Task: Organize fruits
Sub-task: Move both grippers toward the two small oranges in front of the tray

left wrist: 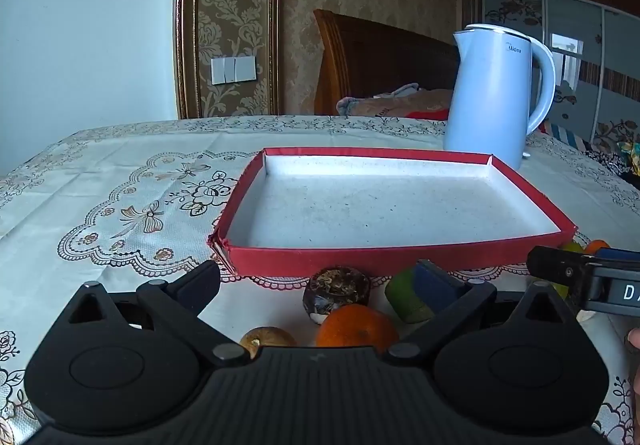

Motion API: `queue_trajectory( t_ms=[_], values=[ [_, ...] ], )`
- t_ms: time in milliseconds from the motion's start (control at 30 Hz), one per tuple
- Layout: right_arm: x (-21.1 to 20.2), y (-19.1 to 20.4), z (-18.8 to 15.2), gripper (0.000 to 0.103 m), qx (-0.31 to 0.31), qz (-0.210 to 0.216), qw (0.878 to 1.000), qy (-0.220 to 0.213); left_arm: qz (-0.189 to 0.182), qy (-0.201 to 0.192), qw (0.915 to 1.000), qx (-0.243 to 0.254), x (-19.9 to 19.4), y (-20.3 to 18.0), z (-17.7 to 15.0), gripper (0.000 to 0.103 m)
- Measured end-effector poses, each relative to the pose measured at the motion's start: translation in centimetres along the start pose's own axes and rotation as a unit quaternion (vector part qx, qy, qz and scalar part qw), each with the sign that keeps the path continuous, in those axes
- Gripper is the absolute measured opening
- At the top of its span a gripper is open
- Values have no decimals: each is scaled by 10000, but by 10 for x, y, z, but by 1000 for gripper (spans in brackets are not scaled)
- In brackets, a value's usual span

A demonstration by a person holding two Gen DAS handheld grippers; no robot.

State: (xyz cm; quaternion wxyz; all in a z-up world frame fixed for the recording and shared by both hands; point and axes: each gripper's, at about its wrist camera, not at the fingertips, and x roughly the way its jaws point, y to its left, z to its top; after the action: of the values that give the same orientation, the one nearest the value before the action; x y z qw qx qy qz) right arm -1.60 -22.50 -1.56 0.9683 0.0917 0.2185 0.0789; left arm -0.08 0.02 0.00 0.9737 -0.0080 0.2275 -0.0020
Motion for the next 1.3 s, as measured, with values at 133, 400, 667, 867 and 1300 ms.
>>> queue_trajectory(
  t_ms=[133, 400, 667, 867, 1300],
  values=[
    [10, 3, 1, 103, -108, -41, 9999, 119, -130, 75, 9999, -27, -2, 3, -1, 103],
    [-5, 4, -2, 103, -191, -26, 9996, -216, -97, -70, 9999, -123, -8, 7, 8, 103],
    [-2, 18, -2, 103, -645, -72, 9977, -200, -68, -94, 9996, -265, -5, 9, 2, 103],
    [-4, 16, -2, 103, -577, 64, 9981, -188, 63, 99, 9998, -187, -2, 7, 0, 103],
    [-18, -28, -2, 103, 485, 40, 9977, -482, -30, -88, 9997, -243, -6, 8, 0, 103]
  ],
)
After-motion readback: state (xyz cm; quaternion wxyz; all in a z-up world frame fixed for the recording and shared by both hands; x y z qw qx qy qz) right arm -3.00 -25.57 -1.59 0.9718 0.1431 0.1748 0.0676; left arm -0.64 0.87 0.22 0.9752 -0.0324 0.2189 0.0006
